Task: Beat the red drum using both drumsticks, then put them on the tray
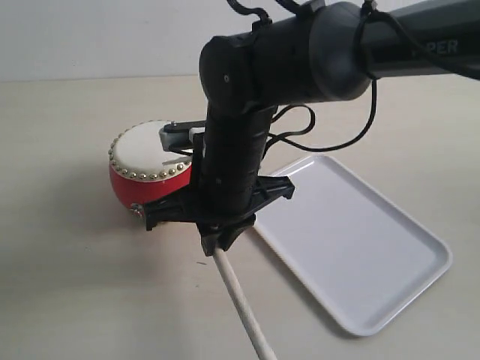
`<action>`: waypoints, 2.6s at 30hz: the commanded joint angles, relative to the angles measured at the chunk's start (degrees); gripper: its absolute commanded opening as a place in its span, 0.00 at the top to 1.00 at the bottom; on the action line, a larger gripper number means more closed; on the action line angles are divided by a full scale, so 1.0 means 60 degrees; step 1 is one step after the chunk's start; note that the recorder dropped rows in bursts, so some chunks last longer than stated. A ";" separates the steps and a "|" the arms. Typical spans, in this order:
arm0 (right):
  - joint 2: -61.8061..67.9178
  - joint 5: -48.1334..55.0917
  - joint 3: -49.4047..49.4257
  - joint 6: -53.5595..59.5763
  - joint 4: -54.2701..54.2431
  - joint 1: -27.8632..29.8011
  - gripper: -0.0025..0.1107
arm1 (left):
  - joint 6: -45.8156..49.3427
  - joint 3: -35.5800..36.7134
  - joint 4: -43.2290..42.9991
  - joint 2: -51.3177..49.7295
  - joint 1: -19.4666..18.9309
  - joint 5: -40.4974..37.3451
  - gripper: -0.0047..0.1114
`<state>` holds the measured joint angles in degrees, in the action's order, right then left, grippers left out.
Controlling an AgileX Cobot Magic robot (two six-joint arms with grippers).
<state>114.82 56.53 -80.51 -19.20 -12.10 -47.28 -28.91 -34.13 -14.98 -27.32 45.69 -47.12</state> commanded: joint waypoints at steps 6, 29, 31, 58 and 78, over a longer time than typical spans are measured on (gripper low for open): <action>0.0180 -0.1092 0.0487 -0.0582 0.0647 -0.0011 0.98 | 0.0273 -0.0078 0.0026 0.0054 0.0013 0.0015 0.96; 0.0858 -0.1589 0.0487 -0.0605 0.1086 -0.0011 0.82 | 0.0276 -0.0078 0.0026 0.0054 0.0013 0.0101 0.96; 0.0858 -0.1635 0.0487 -0.0605 0.1086 -0.0011 0.82 | 0.0276 -0.0078 0.0026 0.0054 0.0013 0.0101 0.96; 0.0756 -0.1180 0.0467 -0.0842 0.1124 -0.0011 0.67 | 0.0276 -0.0078 0.0026 0.0054 0.0013 0.0119 0.96; -0.1776 -0.1255 0.3607 -0.1577 0.2017 -0.1942 0.67 | 0.0375 -0.0078 0.0026 0.0054 0.0013 0.0161 0.96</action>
<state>104.81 50.25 -60.22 -28.10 -0.92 -58.68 -27.20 -34.13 -14.98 -27.32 45.69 -47.00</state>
